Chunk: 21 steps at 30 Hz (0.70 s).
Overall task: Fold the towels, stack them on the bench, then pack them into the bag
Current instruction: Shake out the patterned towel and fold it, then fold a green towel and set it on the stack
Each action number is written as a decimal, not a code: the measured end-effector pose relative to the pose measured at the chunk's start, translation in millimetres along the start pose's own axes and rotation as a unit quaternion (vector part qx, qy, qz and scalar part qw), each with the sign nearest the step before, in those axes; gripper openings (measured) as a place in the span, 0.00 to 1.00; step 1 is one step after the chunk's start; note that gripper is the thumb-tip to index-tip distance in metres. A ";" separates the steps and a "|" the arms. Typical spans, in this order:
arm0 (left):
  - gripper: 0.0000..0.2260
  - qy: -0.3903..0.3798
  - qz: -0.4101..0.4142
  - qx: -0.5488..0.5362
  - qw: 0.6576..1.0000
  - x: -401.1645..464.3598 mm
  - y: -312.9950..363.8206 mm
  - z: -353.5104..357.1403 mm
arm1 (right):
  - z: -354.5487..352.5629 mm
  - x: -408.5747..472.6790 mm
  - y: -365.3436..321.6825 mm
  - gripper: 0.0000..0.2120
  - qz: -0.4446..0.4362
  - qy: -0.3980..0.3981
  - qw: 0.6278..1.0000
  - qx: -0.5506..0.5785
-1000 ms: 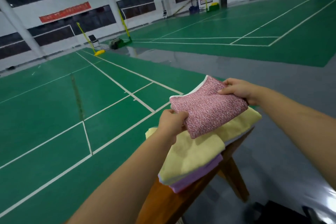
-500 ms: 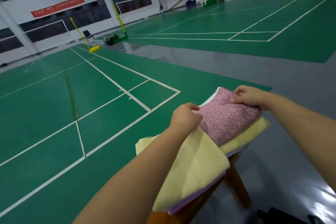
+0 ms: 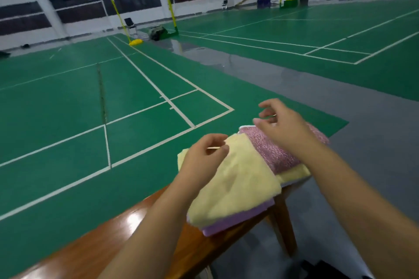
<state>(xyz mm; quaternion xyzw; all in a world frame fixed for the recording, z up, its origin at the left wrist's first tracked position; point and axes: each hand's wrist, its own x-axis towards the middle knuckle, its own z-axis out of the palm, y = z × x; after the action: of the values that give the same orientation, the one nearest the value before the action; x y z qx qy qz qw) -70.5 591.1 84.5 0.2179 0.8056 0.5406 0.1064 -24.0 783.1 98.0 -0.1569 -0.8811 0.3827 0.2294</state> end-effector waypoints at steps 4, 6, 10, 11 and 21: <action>0.08 0.086 -0.053 -0.056 0.993 -66.1 -33.7 -56.5 | 45.1 -64.0 -71.3 0.15 -0.100 -0.095 0.987 0.078; 0.08 0.130 -0.076 -0.055 0.987 -98.0 -54.2 -90.4 | 69.3 -88.6 -98.1 0.14 -0.113 -0.158 0.975 0.106; 0.08 0.209 -0.141 -0.073 0.965 -170.3 -103.0 -152.1 | 125.8 -132.8 -132.7 0.13 -0.113 -0.261 0.950 0.126; 0.08 0.232 -0.158 -0.080 0.956 -192.2 -116.9 -167.7 | 143.5 -144.3 -142.0 0.13 -0.110 -0.288 0.943 0.129; 0.08 0.435 -0.263 -0.128 0.852 -355.9 -227.0 -280.3 | 307.1 -255.4 -229.3 0.09 -0.068 -0.502 0.845 0.168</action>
<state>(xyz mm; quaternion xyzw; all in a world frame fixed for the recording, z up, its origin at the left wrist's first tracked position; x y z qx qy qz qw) 75.9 121.3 -36.4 -0.2747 0.7206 0.6303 -0.0897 7.8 331.8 11.8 0.1584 -0.8065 0.5348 -0.1962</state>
